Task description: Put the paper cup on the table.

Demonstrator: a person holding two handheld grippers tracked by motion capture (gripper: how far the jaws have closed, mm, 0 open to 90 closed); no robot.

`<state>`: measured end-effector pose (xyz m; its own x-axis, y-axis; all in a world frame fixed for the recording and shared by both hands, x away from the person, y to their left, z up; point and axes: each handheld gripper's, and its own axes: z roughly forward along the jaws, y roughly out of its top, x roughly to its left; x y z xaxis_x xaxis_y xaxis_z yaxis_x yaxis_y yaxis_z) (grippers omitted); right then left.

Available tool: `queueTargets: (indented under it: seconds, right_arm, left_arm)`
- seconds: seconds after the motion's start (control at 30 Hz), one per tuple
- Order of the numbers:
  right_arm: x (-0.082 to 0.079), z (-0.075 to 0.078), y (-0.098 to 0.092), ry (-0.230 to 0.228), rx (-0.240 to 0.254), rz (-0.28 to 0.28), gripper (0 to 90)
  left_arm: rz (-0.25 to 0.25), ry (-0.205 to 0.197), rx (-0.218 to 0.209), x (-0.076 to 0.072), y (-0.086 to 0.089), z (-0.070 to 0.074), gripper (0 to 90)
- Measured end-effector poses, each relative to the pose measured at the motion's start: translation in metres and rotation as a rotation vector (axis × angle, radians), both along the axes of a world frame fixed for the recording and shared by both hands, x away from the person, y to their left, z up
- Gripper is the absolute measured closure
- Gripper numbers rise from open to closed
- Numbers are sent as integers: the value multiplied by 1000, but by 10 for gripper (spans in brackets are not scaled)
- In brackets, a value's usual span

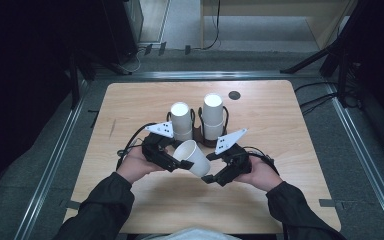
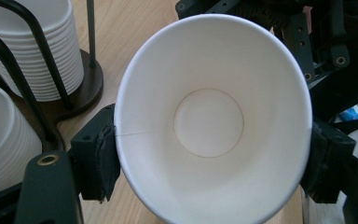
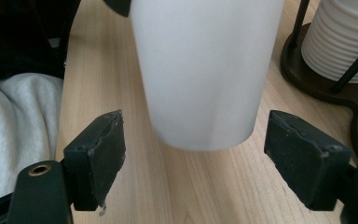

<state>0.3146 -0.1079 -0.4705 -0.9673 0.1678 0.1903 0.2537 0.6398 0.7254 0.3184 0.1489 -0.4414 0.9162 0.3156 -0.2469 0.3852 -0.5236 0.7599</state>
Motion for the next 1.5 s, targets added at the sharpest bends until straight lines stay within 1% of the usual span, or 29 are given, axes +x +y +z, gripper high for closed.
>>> queueTargets:
  seconds: [0.1, 0.17, 0.23, 0.27, 0.3, 0.33, 0.4, 0.47, 0.57, 0.7, 0.73, 0.77, 0.83, 0.9, 0.93, 0.97, 1.03, 1.1, 1.17, 1.2, 1.27, 1.33, 1.5]
  right_arm:
    - [0, 0, -2, -10, -5, -7, 208]
    - [-1, -1, -5, -26, -15, -14, 209]
    - [-1, -1, -6, -32, -16, -15, 208]
    - [0, -1, -9, -22, -18, -22, 209]
    - [0, -1, -9, -22, -18, -22, 209]
    - [1, 0, -12, -17, -11, -22, 209]
    - [2, 0, -13, -20, -11, -26, 209]
    - [3, 0, -16, -20, -17, -47, 209]
    - [5, 0, -22, -30, -24, -84, 209]
    - [8, 1, -29, -45, -20, -111, 209]
    - [9, 1, -32, -53, -14, -130, 209]
    - [9, 1, -32, -53, -14, -130, 209]
    - [11, 2, -35, -70, -6, -145, 209]
    - [13, 2, -37, -74, -2, -159, 209]
    - [13, 2, -39, -75, -5, -163, 209]
    - [14, 2, -40, -82, -7, -172, 209]
    - [15, 1, -42, -82, -13, -183, 209]
    - [17, 0, -44, -88, -17, -196, 209]
    - [18, 0, -46, -97, -28, -225, 209]
    - [19, 0, -47, -99, -34, -248, 209]
    - [21, 0, -50, -107, -29, -269, 209]
    - [23, 1, -52, -104, -25, -286, 209]
    - [25, 0, -57, -111, -29, -298, 209]
  left_arm:
    - [-2, -3, 27, 0, 1, -1, 217]
    - [-6, -10, 48, 0, 2, -1, 216]
    - [-2, -12, 60, 0, 3, -1, 216]
    - [-1, -17, 70, 0, 4, -1, 216]
    - [-1, -22, 87, 0, 4, -1, 216]
    - [6, -34, 94, 1, 5, -1, 216]
    - [14, -29, 97, 2, 7, -1, 216]
    - [24, -34, 118, 4, 10, 0, 216]
    - [34, -32, 140, 6, 14, -1, 215]
    - [43, -24, 151, 7, 19, -2, 215]
    - [42, -19, 149, 8, 20, -2, 214]
    - [44, -16, 148, 9, 22, -2, 214]
    - [55, -5, 146, 11, 25, -3, 214]
    - [61, -6, 159, 12, 28, -3, 214]
    - [62, 0, 158, 12, 29, -4, 214]
    - [66, -3, 168, 13, 31, -4, 214]
    - [73, -2, 175, 13, 33, -4, 214]
    - [83, -11, 184, 13, 36, -4, 214]
    - [94, -16, 190, 13, 38, -4, 214]
    - [95, -16, 193, 13, 40, -4, 213]
    - [103, -15, 203, 14, 43, -5, 213]
    - [113, -14, 209, 15, 46, -5, 213]
    - [143, -8, 215, 18, 57, -5, 213]
